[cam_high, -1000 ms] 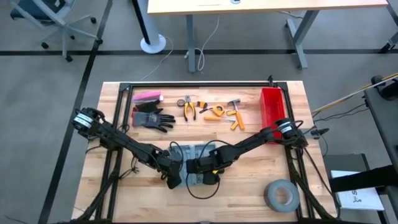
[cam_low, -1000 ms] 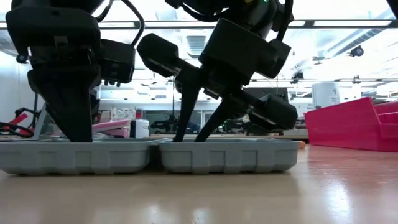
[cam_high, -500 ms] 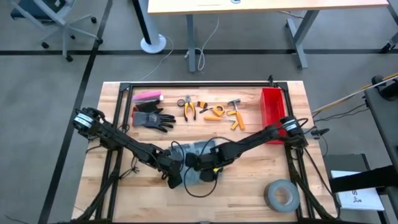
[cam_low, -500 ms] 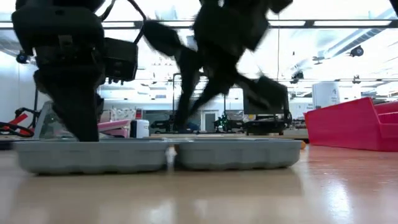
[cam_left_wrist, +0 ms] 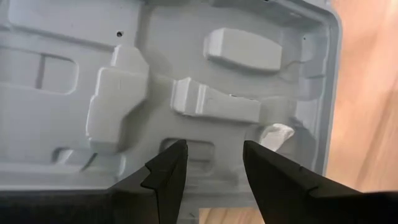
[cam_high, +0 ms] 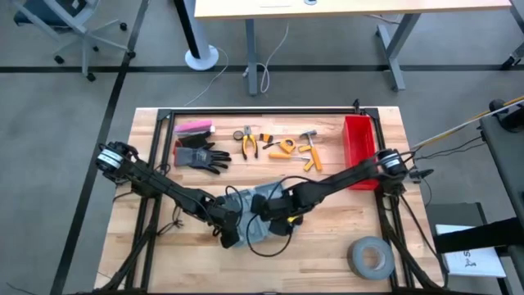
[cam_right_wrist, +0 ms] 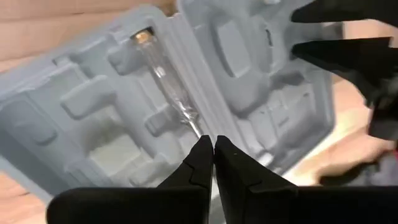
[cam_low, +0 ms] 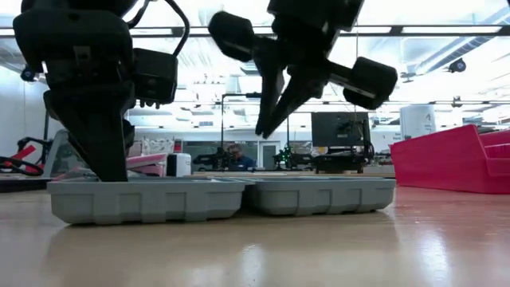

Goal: Prefit tool cases
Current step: Remove the flathead screwdriver from the pre-fit tool case

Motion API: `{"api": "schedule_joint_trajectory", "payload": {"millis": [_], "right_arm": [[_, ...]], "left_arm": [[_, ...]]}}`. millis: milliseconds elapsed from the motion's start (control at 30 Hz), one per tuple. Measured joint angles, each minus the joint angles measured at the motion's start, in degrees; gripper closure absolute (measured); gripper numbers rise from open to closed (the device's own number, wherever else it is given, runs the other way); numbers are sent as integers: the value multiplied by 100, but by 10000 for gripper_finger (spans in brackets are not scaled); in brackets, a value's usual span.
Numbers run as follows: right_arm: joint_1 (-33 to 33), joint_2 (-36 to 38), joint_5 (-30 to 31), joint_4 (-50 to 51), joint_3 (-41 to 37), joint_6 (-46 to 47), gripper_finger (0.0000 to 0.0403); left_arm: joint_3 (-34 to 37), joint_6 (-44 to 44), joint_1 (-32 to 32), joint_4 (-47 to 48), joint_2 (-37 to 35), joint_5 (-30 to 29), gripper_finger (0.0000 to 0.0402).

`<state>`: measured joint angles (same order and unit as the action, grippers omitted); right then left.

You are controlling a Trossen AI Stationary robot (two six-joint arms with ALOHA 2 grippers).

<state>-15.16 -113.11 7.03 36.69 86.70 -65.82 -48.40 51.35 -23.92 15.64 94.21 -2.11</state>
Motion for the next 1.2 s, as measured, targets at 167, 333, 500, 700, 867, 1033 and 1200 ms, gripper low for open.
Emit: {"api": "schedule_joint_trajectory", "payload": {"millis": [167, 333, 500, 700, 867, 1033, 1200], "right_arm": [[26, -403, 66, -57, -20, -28, 381], [22, -484, 158, -165, -18, 7, 343], [20, -489, 158, -378, -33, -33, 310], [19, -708, 202, -486, -39, -265, 285], [20, -759, 222, -614, -50, -277, 277], [11, -777, 105, -1045, -61, -322, 285], [-21, -783, -143, -1219, -74, -279, 298]], "left_arm": [[-7, 19, 4, -3, 0, 4, 237], [-39, 15, 13, -2, -2, 7, 237], [-37, 15, 21, 4, -2, 9, 237], [-37, 27, 30, -7, -2, 13, 237], [-37, 59, 33, -19, -2, 17, 237], [-33, 59, 62, -11, -2, 52, 237], [-31, 59, 65, 1, -2, 53, 237]]}}
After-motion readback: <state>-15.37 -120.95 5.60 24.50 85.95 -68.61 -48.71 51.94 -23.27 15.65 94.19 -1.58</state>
